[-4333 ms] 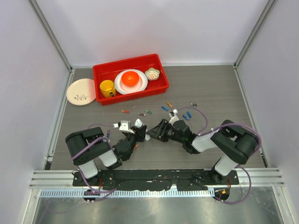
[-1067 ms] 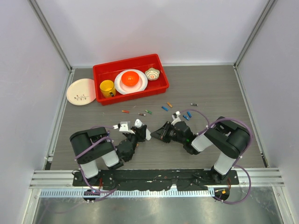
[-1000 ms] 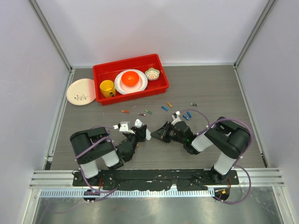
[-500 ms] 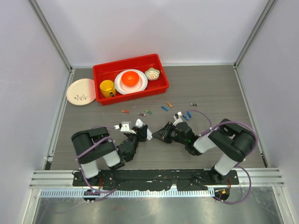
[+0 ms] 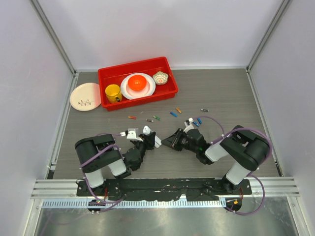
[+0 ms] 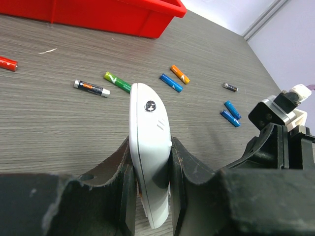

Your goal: Load the batteries into the remote control

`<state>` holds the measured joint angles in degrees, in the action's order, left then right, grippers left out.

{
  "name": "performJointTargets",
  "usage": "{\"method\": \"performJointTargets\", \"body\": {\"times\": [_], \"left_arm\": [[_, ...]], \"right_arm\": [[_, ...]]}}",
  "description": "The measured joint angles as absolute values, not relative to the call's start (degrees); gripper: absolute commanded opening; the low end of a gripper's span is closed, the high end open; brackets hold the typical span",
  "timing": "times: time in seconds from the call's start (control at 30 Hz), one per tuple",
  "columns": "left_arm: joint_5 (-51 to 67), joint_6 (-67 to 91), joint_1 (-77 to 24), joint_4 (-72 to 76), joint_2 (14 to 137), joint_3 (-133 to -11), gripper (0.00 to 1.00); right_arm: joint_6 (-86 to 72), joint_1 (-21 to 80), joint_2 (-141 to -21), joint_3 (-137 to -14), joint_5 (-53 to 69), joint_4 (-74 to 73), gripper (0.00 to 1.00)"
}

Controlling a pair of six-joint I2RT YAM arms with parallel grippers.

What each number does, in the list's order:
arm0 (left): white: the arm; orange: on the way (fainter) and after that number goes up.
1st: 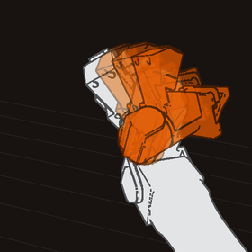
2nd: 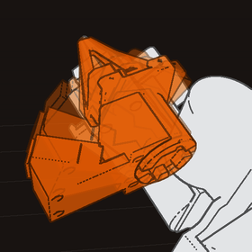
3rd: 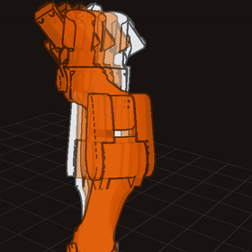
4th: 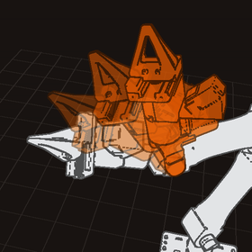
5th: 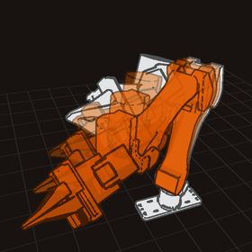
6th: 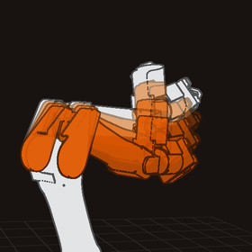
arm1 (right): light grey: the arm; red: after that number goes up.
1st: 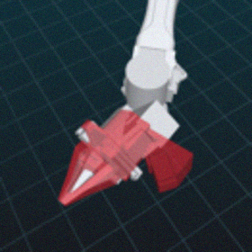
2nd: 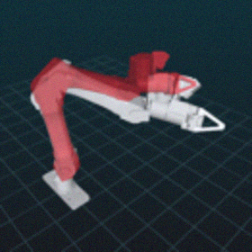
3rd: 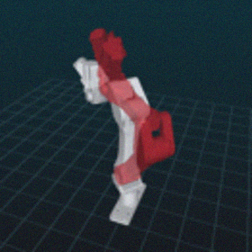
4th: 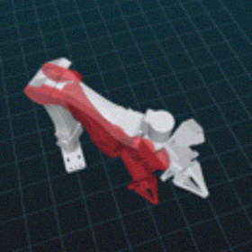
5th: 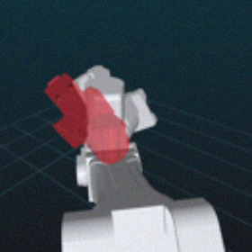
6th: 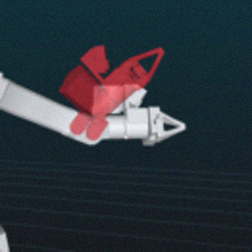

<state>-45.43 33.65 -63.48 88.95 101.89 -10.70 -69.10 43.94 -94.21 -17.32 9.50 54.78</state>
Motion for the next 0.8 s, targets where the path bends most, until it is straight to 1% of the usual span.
{"method": "performJointTargets", "body": {"times": [0.8], "left_arm": [[-45.4, 34.1, -64.2, 88.9, 101.1, -9.6, 0.0]], "right_arm": [[-67.7, 40.0, -93.2, -15.9, 9.6, 55.4, 0.18]]}}
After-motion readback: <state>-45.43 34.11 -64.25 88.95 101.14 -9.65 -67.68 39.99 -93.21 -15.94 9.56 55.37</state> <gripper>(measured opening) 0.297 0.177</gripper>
